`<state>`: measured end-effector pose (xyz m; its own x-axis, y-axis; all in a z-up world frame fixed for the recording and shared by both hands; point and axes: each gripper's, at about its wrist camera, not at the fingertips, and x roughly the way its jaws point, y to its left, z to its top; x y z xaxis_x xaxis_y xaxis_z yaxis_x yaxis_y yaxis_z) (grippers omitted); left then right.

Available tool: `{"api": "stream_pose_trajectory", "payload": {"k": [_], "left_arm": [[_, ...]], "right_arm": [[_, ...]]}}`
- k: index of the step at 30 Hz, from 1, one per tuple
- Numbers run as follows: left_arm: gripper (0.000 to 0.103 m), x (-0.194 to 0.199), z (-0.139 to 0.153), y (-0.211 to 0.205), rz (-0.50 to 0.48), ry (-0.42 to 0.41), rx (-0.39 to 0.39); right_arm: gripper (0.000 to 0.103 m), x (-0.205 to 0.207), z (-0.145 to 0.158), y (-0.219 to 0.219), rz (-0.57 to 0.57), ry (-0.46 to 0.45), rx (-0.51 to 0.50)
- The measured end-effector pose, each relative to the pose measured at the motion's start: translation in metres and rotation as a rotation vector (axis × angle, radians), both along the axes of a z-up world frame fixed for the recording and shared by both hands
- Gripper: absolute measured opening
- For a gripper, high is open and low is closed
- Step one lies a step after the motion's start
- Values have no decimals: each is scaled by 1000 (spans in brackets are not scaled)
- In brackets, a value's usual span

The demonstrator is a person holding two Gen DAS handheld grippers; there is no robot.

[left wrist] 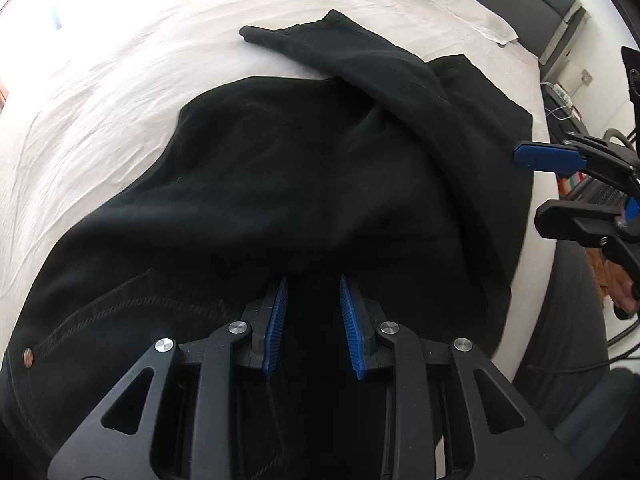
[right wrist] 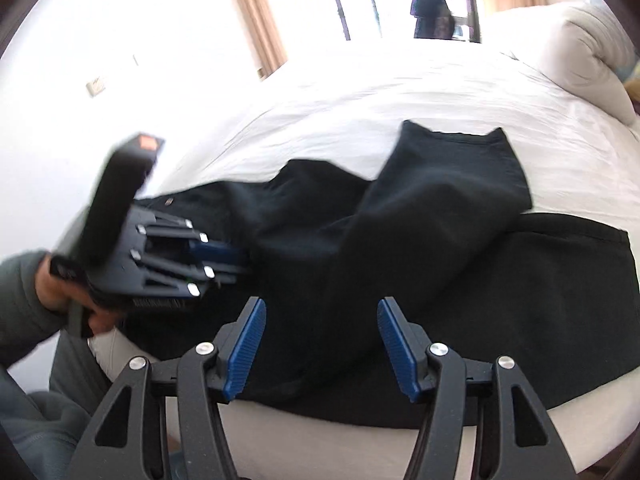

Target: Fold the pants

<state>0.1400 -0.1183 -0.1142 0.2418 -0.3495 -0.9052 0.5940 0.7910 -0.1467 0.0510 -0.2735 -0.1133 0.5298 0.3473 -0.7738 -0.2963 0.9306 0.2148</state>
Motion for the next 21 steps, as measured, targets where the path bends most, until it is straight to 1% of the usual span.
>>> {"api": "stream_pose_trajectory", "payload": {"k": [3,4,7,10,11,12,14,16,18,19,21], "left_arm": [[26,11,-12,-4,24,27,-10],[26,13,-18,-2,35,36,-21],[25,10,-22,5,64,23,-64],[26,8,-23,8,86,12,-103],[25,8,-24,9,92,10,-116],[25,6,-25,10,96,8,-127],[25,6,-25,11,102,2,-145],[25,5,-25,10,102,-8,-149],[25,6,-28,9,106,-18,-159],[25,2,-27,13,107,-21,-166],[25,3,-27,16,112,-15,-186]], "right_arm": [[62,11,0,-12,-45,12,44],[62,19,1,-14,-75,11,52],[62,34,10,-30,-155,8,45],[66,68,27,-43,-227,7,12],[66,80,33,-44,-232,4,9],[67,98,37,-42,-230,1,-7],[67,131,41,-34,-230,-4,-74],[67,163,38,-22,-209,29,-124],[67,189,31,-10,-200,63,-182],[67,206,23,-4,-196,81,-220],[67,225,10,5,-195,106,-272]]}}
